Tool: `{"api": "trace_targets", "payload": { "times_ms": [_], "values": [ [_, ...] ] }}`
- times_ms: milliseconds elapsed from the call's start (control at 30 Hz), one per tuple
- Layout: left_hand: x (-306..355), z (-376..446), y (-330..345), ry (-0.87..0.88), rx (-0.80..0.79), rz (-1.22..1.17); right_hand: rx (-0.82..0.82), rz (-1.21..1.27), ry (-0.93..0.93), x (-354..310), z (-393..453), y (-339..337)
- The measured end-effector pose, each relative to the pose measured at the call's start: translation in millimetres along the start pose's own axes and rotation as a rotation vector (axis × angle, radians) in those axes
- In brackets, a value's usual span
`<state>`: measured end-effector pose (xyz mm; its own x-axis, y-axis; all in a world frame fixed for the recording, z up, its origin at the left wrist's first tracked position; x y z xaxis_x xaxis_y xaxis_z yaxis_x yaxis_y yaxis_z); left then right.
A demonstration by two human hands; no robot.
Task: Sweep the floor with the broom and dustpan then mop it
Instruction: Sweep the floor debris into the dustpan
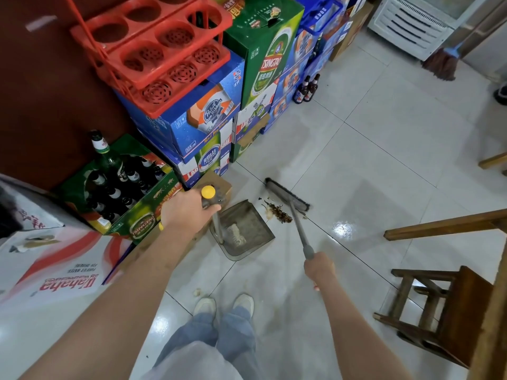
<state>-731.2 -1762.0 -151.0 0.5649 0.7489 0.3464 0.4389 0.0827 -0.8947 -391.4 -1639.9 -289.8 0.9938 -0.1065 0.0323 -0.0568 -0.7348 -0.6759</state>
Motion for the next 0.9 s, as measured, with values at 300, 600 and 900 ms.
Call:
{"api": "trace_targets", "payload": {
  "times_ms": [300,600,900],
  "values": [
    [8,-12,6,0.055,0.023,-0.021,-0.009,-0.077,-0.030,61,-37,40],
    [9,-17,9,0.058,0.019,0.003,0.080,-0.037,-0.023,60,-28,16],
    [5,-17,14,0.043,0.000,0.051,-0.016,0.018,0.039,16,-2,-7]
  ]
}}
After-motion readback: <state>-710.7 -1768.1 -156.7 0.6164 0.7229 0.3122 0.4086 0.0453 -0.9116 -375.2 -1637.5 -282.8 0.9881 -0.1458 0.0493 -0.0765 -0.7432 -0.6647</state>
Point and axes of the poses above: each hand's wrist, its own z-axis towards the middle knuckle, its own y-axis out of the palm, x = y × z, the point moved 6 cm from there along z, towards the middle knuckle, and after that the axes turned 11 degrees about -z, right-handed, at the moved point
